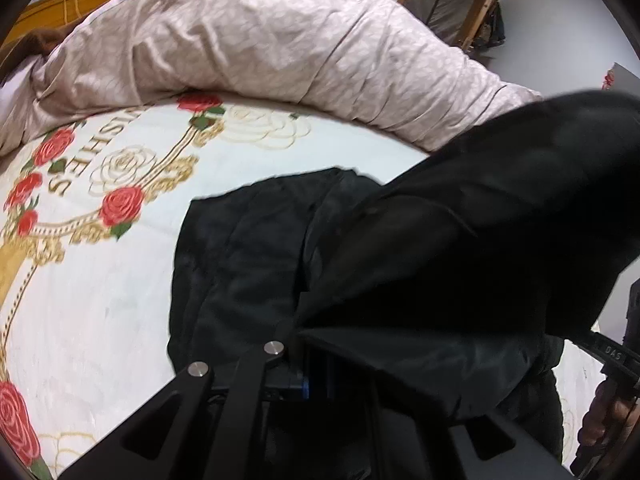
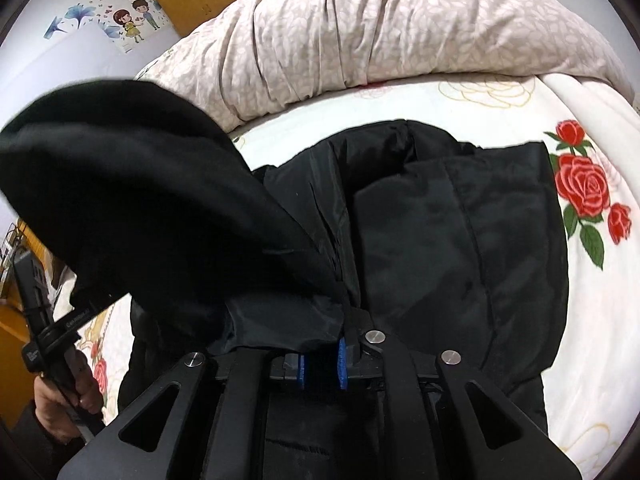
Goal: Fold large clothes
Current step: 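Lift the hood with both tools and fold it down over the jacket body, then open both tools and release the folded hood, then press the folded jacket flat with both tools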
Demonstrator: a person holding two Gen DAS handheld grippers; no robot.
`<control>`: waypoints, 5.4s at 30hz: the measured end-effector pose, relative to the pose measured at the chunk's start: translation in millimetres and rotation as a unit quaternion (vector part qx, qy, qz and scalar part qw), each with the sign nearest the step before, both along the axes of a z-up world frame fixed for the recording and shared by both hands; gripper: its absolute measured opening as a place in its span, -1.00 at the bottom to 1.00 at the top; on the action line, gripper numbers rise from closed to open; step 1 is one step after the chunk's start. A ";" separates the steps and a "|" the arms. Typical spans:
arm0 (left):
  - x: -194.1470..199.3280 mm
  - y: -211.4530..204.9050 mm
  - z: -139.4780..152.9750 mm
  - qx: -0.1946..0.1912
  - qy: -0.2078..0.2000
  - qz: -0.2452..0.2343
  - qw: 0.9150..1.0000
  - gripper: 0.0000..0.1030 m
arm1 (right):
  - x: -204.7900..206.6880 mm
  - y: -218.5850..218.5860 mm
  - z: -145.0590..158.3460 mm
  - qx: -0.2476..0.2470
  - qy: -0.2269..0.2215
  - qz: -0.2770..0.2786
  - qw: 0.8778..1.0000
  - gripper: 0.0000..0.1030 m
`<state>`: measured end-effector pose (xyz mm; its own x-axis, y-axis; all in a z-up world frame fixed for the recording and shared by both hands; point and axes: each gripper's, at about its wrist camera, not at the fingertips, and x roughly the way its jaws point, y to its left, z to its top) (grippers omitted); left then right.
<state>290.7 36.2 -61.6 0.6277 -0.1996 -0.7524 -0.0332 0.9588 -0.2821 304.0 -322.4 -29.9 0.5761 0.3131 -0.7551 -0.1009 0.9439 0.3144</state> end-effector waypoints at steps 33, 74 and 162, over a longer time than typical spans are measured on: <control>-16.0 -5.9 -3.4 -0.070 0.051 0.015 0.996 0.02 | -7.5 7.8 -17.6 0.095 0.057 -0.031 0.993 -0.01; -38.1 0.3 41.6 -0.028 -0.024 0.012 0.999 -0.49 | -34.9 20.0 21.9 0.016 -0.021 -0.023 0.999 -0.28; -32.7 -45.2 7.9 -0.001 -0.019 -0.093 0.995 -0.42 | -38.1 79.2 11.4 -0.098 -0.051 0.081 0.991 -0.31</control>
<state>258.0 -9.1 -53.7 0.6079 -0.3166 -0.7282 0.1566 0.9468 -0.2810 265.9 -243.2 -18.5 0.6061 0.2603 -0.7516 -0.2780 0.9547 0.1065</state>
